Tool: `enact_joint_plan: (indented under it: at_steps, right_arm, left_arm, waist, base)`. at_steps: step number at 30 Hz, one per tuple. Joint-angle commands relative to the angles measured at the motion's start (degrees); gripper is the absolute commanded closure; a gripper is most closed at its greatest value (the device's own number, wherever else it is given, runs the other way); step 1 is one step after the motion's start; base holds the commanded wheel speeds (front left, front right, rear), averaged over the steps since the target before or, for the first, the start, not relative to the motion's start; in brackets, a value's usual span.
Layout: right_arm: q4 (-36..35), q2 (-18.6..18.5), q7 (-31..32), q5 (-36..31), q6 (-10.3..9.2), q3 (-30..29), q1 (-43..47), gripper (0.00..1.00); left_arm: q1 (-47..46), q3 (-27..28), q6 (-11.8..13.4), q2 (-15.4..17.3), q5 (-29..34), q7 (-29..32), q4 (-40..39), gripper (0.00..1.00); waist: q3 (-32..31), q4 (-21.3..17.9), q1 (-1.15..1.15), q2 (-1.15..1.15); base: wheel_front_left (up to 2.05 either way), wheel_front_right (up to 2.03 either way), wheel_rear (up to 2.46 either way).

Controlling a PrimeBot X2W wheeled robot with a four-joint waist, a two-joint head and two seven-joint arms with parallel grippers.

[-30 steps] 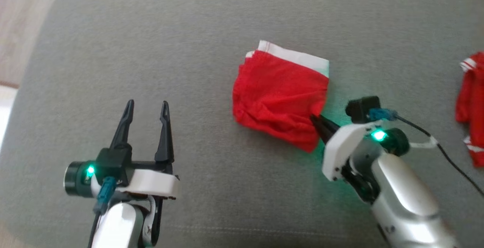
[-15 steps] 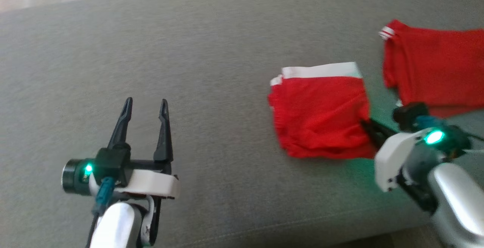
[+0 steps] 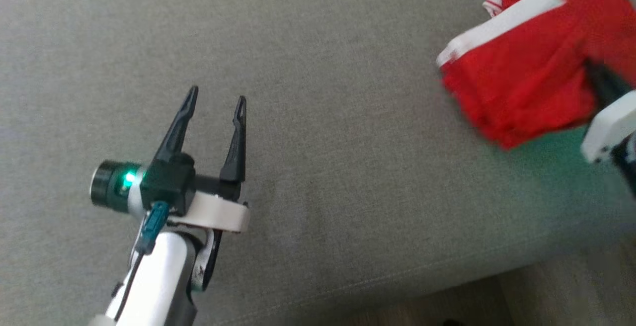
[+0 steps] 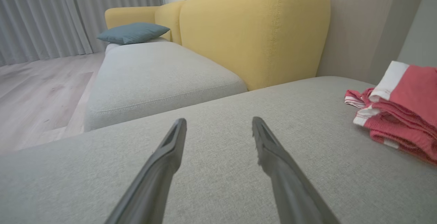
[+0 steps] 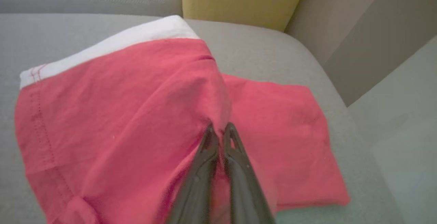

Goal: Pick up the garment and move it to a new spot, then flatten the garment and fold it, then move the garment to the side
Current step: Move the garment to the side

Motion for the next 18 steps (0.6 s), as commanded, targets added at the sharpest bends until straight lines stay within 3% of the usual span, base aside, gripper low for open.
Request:
enact_joint_plan:
  at_steps: [1,9,16,17,18]
  right_arm:
    - [-0.11,-2.49,-1.43,0.48,0.2,-1.38,-2.09,1.0]
    - [8.57,-2.21,-4.66,2.5,0.2,-10.44,-7.77,1.0]
    - [13.64,-1.06,-6.42,2.96,0.2,-14.02,-11.21,1.0]
    - [14.7,-0.89,-6.23,2.68,0.2,-14.54,-11.55,0.85]
    - [14.7,-0.89,-6.23,2.68,0.2,-14.54,-11.55,0.85]
  left_arm:
    - [-3.18,1.16,-0.32,0.9,0.83,0.27,-2.14,0.0]
    - [-8.19,-0.58,-1.53,1.32,2.56,0.94,-2.69,0.0]
    - [-11.51,-1.8,-2.22,1.42,3.58,0.94,-2.41,0.0]
    - [-11.73,-1.91,-2.28,1.39,3.57,0.88,-2.27,0.0]
    - [-11.73,-1.91,-2.28,1.39,3.57,0.88,-2.27,0.0]
  waist:
    - [2.26,-0.88,0.0,0.0]
    - [8.21,-1.94,0.0,0.0]
    - [11.17,-2.12,0.0,0.0]
    - [11.23,-2.07,0.0,0.0]
    - [11.23,-2.07,0.0,0.0]
  base:
    - [0.0,0.0,0.0]
    - [0.0,0.0,0.0]
    - [0.0,0.0,0.0]
    - [0.0,0.0,0.0]
    - [0.0,0.0,0.0]
